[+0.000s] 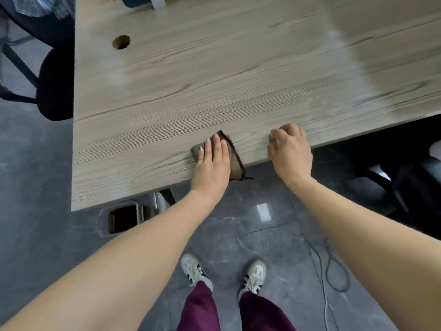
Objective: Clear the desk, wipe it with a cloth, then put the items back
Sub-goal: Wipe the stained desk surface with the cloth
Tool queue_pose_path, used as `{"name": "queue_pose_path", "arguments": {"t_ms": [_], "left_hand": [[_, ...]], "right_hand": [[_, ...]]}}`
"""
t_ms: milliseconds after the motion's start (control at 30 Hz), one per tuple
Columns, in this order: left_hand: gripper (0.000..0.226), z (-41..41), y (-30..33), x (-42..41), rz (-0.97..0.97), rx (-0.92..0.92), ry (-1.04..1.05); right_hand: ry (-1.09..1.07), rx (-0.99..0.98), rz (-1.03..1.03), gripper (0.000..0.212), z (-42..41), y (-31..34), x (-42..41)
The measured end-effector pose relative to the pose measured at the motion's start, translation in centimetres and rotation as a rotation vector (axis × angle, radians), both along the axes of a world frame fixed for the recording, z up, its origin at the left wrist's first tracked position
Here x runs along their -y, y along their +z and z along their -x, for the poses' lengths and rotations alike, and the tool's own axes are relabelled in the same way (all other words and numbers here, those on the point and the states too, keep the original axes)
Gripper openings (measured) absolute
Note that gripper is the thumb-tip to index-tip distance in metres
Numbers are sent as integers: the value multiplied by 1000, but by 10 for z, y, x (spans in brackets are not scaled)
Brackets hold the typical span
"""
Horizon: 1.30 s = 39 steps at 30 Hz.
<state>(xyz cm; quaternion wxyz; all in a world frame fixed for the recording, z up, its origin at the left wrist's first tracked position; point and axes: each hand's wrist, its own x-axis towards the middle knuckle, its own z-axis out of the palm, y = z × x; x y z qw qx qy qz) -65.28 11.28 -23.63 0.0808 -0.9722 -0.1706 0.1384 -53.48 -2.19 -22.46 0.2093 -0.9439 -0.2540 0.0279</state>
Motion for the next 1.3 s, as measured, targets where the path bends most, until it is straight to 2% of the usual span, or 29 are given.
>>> {"name": "queue_pose_path", "arguments": {"t_ms": [100, 200, 367, 500, 633, 767, 833, 1100, 1300], "left_hand": [[71, -33, 0, 24, 26, 17, -58], [70, -59, 4, 44, 60, 34, -98], [67, -33, 10, 20, 55, -19, -182], [70, 3, 13, -4, -6, -87, -64], [73, -24, 15, 16, -19, -129, 26], [72, -57, 8, 43, -31, -90, -62], [70, -72, 7, 53, -35, -70, -118], [60, -143, 11, 105, 113, -13, -265], [54, -185, 9, 132, 182, 42, -384]], "right_hand": [[-69, -20, 14, 20, -20, 0, 25], [-25, -49, 50, 20, -30, 2, 34], [-6, -75, 66, 20, -36, 7, 33], [-6, -96, 53, 20, -35, 4, 36], [-19, -136, 39, 20, -37, 4, 36], [-25, -179, -2, 24, -49, 6, 41], [-100, -164, -4, 23, -60, 5, 50], [-288, -182, 88, 28, -119, 13, 87], [-340, -235, 122, 36, -151, 19, 107]]}}
